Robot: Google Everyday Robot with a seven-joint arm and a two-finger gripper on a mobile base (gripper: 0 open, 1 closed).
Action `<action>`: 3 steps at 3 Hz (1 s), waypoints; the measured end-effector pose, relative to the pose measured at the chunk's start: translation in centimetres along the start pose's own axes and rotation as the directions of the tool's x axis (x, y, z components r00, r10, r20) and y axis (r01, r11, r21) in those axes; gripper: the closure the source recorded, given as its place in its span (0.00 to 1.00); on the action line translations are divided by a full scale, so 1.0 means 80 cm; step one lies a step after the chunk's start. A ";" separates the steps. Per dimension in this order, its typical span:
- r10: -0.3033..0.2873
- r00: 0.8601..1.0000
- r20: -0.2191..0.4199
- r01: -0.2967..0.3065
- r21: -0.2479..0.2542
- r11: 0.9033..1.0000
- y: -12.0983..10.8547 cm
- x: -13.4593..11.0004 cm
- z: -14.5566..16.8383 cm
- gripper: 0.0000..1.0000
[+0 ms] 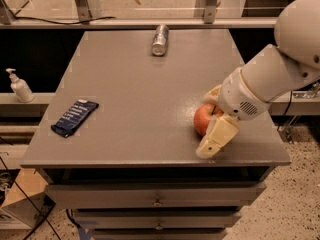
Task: Move apple near redbull can
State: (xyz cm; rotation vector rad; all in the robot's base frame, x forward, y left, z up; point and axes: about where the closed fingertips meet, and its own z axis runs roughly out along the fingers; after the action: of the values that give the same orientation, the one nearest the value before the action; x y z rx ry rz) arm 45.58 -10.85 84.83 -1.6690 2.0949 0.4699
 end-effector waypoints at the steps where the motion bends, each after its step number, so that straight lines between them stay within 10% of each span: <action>1: 0.034 0.999 -0.013 -0.033 0.018 0.999 -0.010 0.012 0.004 0.41; 3: 0.035 0.997 0.063 -0.044 0.149 0.988 -0.039 -0.003 -0.065 0.88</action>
Offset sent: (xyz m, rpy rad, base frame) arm 0.0230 -0.0438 0.0319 -0.0199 -0.1040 -0.1468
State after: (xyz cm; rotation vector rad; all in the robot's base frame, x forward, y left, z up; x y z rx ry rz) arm 48.08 -14.02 89.39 -1.5119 2.0686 0.3604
